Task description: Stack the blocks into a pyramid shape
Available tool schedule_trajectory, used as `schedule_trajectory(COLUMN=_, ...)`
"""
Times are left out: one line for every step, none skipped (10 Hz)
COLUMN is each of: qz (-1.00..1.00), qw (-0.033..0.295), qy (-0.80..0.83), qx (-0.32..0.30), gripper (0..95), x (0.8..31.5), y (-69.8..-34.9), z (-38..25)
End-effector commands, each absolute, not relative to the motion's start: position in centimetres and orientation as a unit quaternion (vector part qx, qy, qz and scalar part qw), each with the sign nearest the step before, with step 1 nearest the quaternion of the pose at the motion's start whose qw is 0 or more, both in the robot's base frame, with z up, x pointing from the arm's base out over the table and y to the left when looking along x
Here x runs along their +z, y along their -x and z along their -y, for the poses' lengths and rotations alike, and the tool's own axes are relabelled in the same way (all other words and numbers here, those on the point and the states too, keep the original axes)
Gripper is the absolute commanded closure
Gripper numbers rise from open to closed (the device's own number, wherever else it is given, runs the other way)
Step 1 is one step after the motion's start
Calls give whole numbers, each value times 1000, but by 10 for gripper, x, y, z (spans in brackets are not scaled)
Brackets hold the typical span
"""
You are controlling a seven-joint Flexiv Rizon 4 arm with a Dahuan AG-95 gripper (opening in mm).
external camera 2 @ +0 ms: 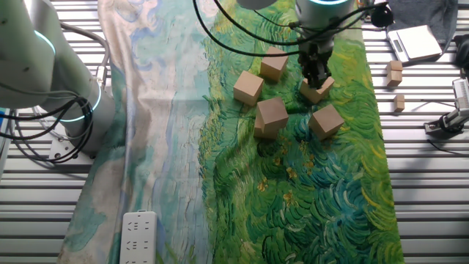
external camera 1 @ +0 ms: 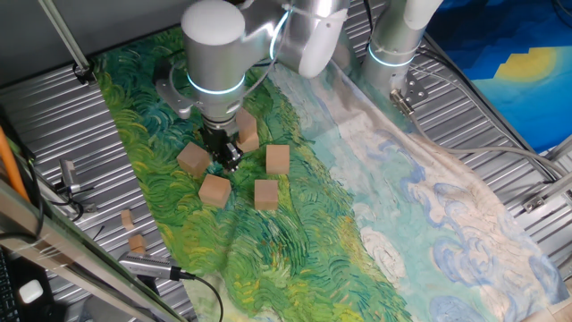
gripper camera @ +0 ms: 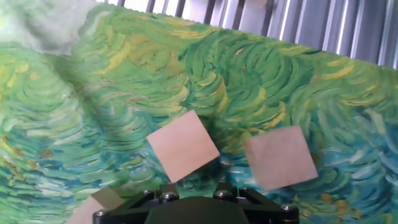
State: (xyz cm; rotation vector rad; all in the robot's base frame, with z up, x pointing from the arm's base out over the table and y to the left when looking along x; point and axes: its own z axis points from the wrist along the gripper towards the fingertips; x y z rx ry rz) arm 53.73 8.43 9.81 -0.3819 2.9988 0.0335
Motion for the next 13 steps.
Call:
schedule_trajectory(qz=-991, qw=61, qy=121, qx=8, gripper=570, x=94, y=-527, z=-82)
schedule_trajectory(qz=-991, qw=61, qy=121, qx=8, gripper=570, x=94, y=-527, z=-82)
schedule_trajectory(qz=-991, qw=65, qy=119, qx=7, gripper=570, x=86, y=-513, z=-80)
schedule_trajectory(qz=-991, qw=64, qy=117, qx=4, gripper=570, x=84, y=-508, z=-80)
schedule_trajectory(qz=-991, qw=64, qy=114, qx=1, gripper=570, x=80, y=-496, z=-82)
schedule_trajectory(qz=-992, qw=64, qy=112, qx=-1, gripper=570, x=79, y=-488, z=-83)
schedule_trajectory(qz=-992, qw=63, qy=112, qx=-2, gripper=570, x=78, y=-482, z=-84)
schedule_trajectory(qz=-992, qw=59, qy=111, qx=-5, gripper=570, x=78, y=-475, z=-85)
schedule_trajectory(qz=-992, qw=60, qy=111, qx=-6, gripper=570, x=78, y=-467, z=-86)
schedule_trajectory(qz=-992, qw=60, qy=112, qx=-7, gripper=570, x=77, y=-462, z=-86)
schedule_trajectory(qz=-991, qw=63, qy=115, qx=-7, gripper=570, x=75, y=-452, z=-85)
schedule_trajectory(qz=-991, qw=64, qy=114, qx=-6, gripper=570, x=73, y=-445, z=-85)
schedule_trajectory(qz=-992, qw=65, qy=112, qx=-6, gripper=570, x=72, y=-439, z=-86)
